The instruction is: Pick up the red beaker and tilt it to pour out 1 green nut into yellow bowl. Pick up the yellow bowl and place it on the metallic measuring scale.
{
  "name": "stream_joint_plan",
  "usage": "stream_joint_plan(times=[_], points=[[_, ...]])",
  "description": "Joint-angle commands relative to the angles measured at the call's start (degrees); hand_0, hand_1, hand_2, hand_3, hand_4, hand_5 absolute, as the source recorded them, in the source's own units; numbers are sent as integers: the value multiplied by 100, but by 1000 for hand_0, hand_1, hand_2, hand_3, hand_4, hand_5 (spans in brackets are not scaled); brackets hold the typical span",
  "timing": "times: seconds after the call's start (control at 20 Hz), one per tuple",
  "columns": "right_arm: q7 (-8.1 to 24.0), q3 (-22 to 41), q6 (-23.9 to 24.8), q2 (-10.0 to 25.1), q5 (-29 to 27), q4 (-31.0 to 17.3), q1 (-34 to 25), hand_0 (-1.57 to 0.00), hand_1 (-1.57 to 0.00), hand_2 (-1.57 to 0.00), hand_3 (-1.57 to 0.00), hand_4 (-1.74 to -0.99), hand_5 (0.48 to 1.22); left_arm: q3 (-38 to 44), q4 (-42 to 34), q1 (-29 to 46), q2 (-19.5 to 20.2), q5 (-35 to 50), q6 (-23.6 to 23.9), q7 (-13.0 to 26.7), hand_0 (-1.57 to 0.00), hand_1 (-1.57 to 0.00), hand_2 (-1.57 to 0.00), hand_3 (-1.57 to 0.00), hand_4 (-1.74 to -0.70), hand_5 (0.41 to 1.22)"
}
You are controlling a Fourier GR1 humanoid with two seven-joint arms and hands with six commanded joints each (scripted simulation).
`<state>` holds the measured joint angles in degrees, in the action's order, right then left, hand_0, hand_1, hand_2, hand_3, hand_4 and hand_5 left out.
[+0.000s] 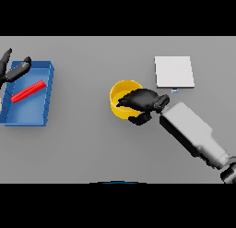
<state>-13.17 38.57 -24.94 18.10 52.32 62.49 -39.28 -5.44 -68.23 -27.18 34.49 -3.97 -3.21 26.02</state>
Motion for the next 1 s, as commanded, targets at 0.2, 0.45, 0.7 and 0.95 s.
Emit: stream_joint_plan(times=[0.2,0.45,0.7,0.95], points=[[-234,36,-57,123,-62,200,76,-1114,-1094,-1071,-882,-1578,1113,16,38,17,-20,16,10,-78,1,1,1,1,-787,707],[-181,-4,-297,199,-190,233,31,-1421,-1415,-1323,-1130,-1688,1186,-7,-4,-9,30,-20,-12,4,1,1,1,1,-782,710],[-101,-114,-530,333,-350,528,-69,-1522,-1520,-1415,-1185,-1724,1209,-45,-66,90,12,-39,8,-34,1,1,1,1,-778,704],[275,-350,-926,618,-543,1134,-65,-1555,-1554,-1491,-1153,-1735,1217,-38,-85,26,19,-27,1,20,1,1,1,1,-776,702]])
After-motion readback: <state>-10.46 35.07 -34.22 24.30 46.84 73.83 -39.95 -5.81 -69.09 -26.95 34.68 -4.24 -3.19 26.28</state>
